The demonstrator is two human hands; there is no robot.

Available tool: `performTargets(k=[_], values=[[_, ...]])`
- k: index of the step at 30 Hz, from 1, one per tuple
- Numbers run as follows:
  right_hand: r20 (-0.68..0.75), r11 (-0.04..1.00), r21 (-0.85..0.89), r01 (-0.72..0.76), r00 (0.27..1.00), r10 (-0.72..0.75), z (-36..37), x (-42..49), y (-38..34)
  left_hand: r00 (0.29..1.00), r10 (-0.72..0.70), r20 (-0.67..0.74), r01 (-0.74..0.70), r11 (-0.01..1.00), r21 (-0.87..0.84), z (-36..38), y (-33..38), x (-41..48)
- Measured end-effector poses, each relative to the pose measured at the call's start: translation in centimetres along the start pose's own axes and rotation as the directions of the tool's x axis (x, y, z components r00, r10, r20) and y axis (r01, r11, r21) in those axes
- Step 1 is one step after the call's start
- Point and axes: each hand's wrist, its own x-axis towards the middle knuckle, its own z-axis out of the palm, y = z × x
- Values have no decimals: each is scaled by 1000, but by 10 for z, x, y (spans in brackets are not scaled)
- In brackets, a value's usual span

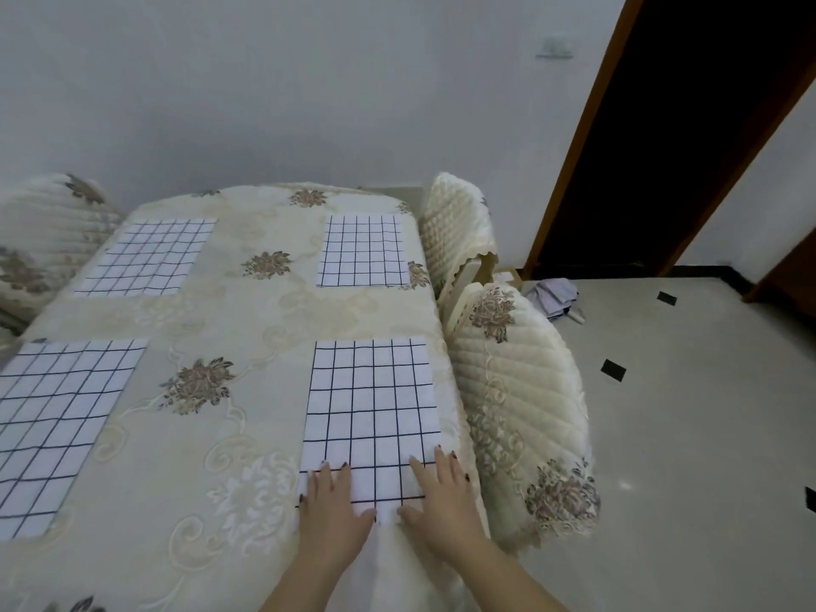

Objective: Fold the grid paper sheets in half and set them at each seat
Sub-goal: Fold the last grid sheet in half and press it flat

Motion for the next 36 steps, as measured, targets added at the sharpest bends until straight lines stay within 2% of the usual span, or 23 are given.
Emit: performTargets(k=[3, 7, 27, 33, 36], values=[[26, 996, -84, 2, 1000, 0, 7, 4, 6, 1000, -11, 8, 10, 997, 79, 6, 0, 3], [4, 993, -116, 21, 1000, -21, 7, 9, 6, 1000, -19, -10, 20, 997, 72, 8, 3, 10], [25, 998, -46, 32, 999, -31, -2, 35, -6, 999, -52, -10, 52, 999, 17, -1, -4, 41], [-75, 999, -36, 40, 996, -42, 2, 38, -15, 994, 2, -106, -1, 1000, 8, -1, -3, 40], [-42, 992, -83, 98, 994, -102, 3, 44, -22, 995, -5, -104, 7, 1000, 25, -2, -6, 38]])
